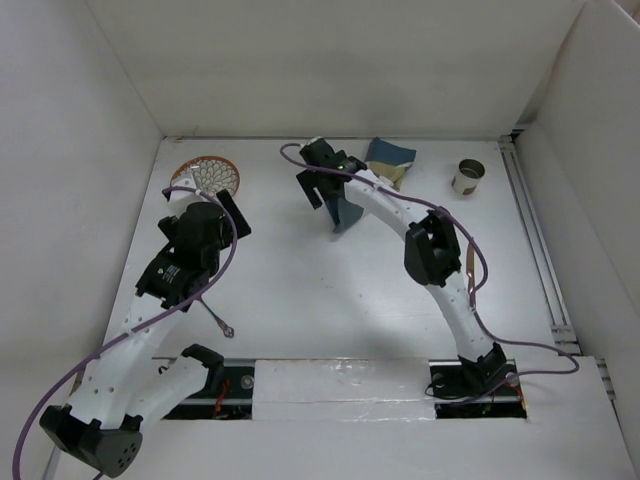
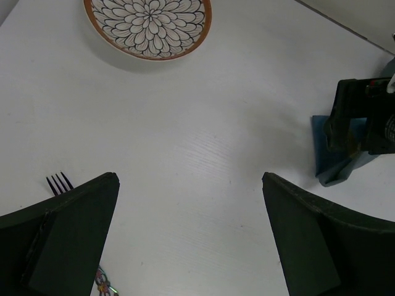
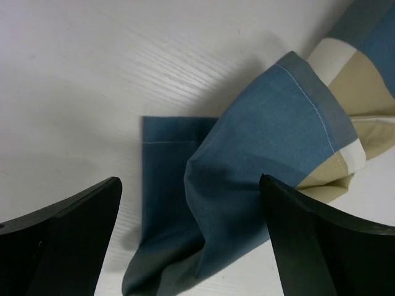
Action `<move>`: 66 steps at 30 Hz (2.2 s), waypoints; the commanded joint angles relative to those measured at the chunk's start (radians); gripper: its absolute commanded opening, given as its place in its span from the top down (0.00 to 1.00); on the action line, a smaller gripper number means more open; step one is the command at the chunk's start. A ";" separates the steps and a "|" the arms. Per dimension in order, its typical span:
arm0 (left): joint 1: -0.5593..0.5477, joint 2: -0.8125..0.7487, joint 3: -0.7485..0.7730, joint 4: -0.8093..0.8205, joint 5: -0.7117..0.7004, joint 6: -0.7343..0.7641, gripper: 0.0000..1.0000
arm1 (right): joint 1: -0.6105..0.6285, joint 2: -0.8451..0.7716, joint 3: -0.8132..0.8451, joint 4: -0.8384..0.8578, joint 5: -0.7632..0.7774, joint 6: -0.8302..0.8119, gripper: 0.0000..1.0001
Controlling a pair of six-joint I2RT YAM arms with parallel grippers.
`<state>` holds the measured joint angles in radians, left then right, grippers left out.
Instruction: Set the dinner table for one person
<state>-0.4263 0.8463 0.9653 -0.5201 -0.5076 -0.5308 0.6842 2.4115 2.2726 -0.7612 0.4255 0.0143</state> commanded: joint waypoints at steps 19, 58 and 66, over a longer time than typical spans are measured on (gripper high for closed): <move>-0.003 -0.007 0.018 0.034 0.041 0.034 0.00 | -0.060 -0.474 -0.545 0.147 0.294 0.257 1.00; -0.408 1.148 0.518 0.450 0.576 -0.020 0.06 | -0.078 -1.509 -1.337 0.091 0.345 0.739 0.00; -0.408 1.263 0.599 0.411 0.610 -0.020 0.24 | -0.078 -1.646 -1.326 0.063 0.354 0.682 0.00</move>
<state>-0.8394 2.0926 1.4971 -0.0799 0.0750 -0.5758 0.5972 0.8009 0.9085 -0.6827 0.7525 0.7315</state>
